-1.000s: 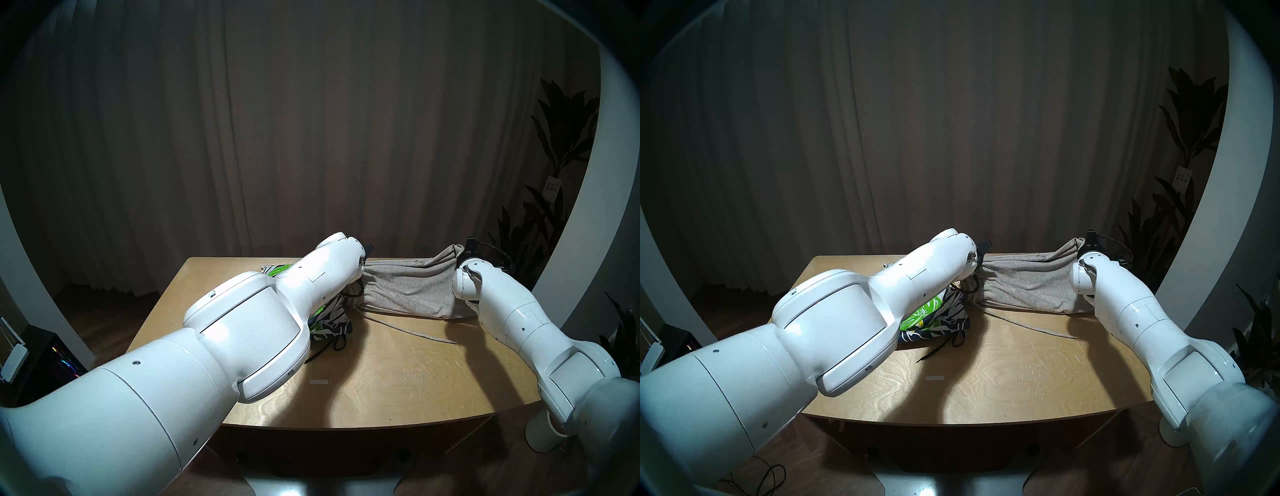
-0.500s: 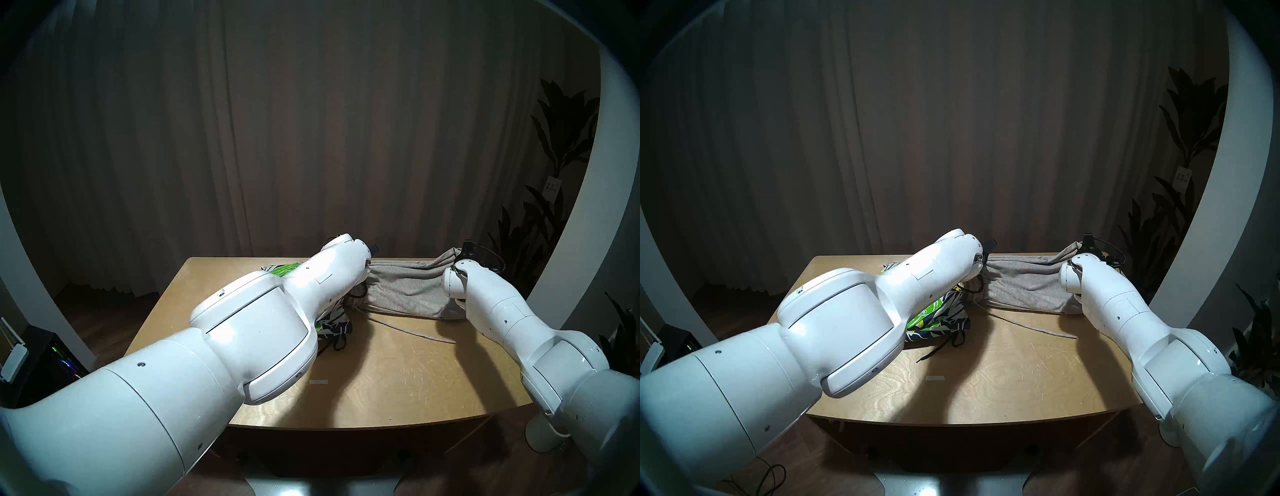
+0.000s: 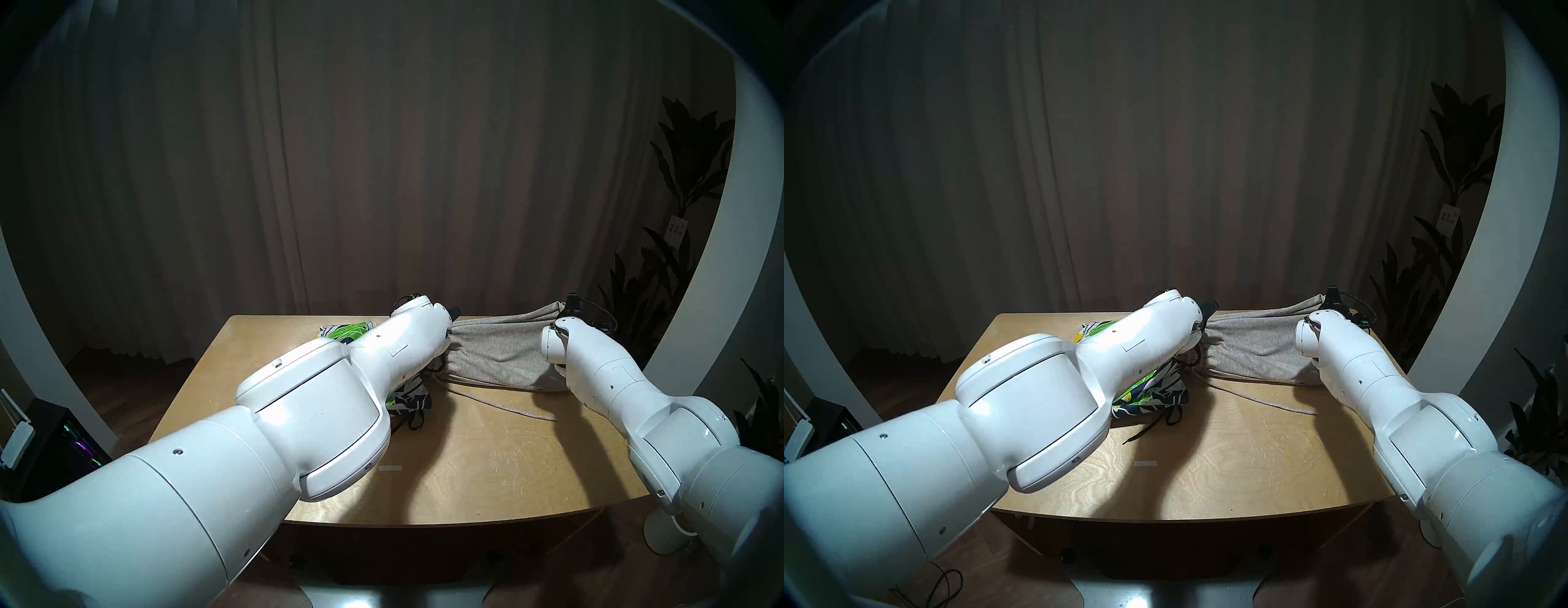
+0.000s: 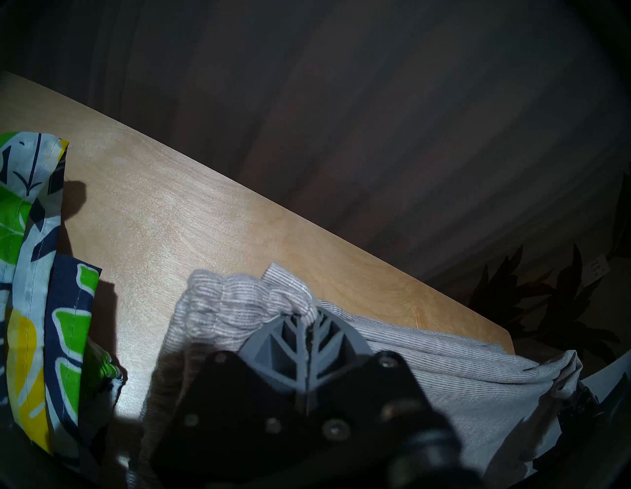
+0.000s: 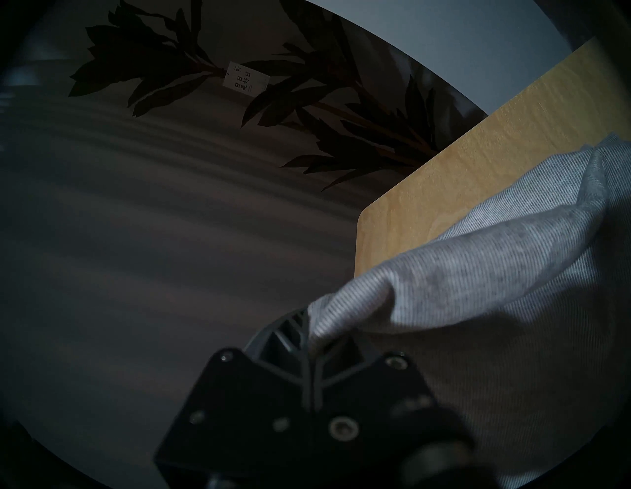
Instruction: Fold pants twice and stack them
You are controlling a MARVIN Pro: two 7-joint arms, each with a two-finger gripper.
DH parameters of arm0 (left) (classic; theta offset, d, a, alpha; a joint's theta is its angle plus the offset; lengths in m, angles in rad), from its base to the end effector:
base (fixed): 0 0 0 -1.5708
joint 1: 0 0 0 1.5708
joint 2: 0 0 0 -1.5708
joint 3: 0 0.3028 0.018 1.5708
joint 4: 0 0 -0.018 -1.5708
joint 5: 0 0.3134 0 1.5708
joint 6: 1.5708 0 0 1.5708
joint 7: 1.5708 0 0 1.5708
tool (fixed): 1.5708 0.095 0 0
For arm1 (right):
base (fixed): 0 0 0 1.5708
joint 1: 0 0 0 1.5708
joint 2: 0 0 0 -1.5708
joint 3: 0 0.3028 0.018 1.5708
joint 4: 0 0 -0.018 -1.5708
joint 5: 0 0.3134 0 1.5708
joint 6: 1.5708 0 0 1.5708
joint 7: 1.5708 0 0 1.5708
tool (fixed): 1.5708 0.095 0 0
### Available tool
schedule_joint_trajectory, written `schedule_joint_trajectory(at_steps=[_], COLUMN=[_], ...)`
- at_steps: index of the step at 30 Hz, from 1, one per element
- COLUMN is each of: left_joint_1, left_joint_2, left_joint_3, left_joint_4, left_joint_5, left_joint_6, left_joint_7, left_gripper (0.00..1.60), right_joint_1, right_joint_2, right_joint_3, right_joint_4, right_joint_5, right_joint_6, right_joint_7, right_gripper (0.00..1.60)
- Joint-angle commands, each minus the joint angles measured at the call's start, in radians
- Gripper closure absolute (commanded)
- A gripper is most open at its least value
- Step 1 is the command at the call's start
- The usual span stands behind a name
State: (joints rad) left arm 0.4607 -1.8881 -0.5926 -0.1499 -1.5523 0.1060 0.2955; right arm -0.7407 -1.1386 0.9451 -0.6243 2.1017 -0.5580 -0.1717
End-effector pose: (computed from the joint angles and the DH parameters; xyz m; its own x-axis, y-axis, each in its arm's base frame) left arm 0.5990 -0.2520 -0.2852 0.6091 0.4690 0.6396 0.1130 -0.8495 0.5153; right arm 0.5904 -0.1927 -0.2914 -0.4929 -0.8136 0.3085 -0.3839 -0.1149 -0.9162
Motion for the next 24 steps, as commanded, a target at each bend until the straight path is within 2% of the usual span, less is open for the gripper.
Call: schedule_joint_trajectory(at_steps=[1,24], left_joint_1=[-0.016,-0.008], left_joint_2=[0.013,0.008], left_joint_3=[0.016,0.051], left_joint_4=[0.004,0.013], left_joint_5=[0.017,0.035], left_joint_6=[-0.014,-0.014], left_joint_7=[-0.02,-0.042], left_gripper=[1.6,1.6], right_joint_1=[0.046,0.073], right_joint_2=[0.011,-0.01], right_joint_3=[0.015,0.044], right_joint_4=[0.015,0.089], right_joint_5=[0.002,0.005], right_joint_6=[0.028,0.107], right_joint_7=[0.039,0.092], right_gripper=[1.6,1.6])
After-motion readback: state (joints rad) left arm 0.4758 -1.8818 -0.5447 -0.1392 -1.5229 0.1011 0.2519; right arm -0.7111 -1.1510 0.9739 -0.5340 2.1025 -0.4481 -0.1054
